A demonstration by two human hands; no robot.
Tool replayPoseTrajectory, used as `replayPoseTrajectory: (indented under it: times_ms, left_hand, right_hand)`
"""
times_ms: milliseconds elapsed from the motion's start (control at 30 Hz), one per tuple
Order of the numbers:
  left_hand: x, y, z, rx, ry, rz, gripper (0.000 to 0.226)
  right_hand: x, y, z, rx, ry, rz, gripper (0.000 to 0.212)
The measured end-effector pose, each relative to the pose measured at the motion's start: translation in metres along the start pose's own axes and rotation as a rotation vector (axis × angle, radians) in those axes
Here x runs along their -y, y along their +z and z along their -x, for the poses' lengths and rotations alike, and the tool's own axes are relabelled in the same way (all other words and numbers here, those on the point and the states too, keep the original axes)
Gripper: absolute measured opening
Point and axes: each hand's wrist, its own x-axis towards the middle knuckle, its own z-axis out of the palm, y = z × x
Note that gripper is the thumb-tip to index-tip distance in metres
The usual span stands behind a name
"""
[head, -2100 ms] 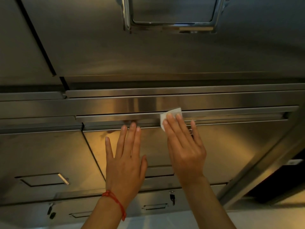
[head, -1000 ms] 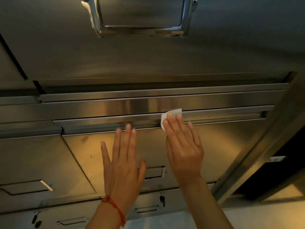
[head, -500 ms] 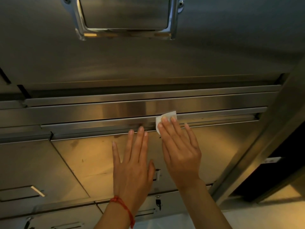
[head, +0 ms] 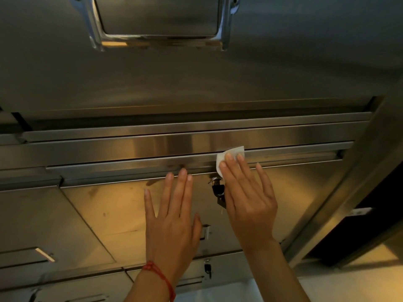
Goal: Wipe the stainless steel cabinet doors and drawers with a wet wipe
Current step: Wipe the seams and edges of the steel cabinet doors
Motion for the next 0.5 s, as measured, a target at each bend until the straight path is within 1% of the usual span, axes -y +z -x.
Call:
replayPoseTrajectory:
  times_ms: [133, 233, 367, 500]
  left_hand:
    - [-0.001, 0.0, 0.0, -0.004, -0.001, 0.003, 0.068]
    - [0.0, 0.0, 0.0, 0.0, -0.001, 0.006, 0.067]
    - [0.002, 0.0, 0.001, -0.003, 0.013, 0.0, 0.068]
    - [0.004, 0.001, 0.002, -0.006, 0.033, -0.02, 0.069]
  right_hand:
    - [0.007, 0.002, 0.001, -0.032, 0.074, -0.011, 0.025]
    - [0.019, 0.005, -0.002, -0.028, 0.025, -0.055, 0.026]
    - [0.011, 0.003, -0.002, 0.002, -0.022, -0.032, 0.025]
    - [0.003, 0.0, 0.0, -0.025, 0.073, -0.011, 0.026]
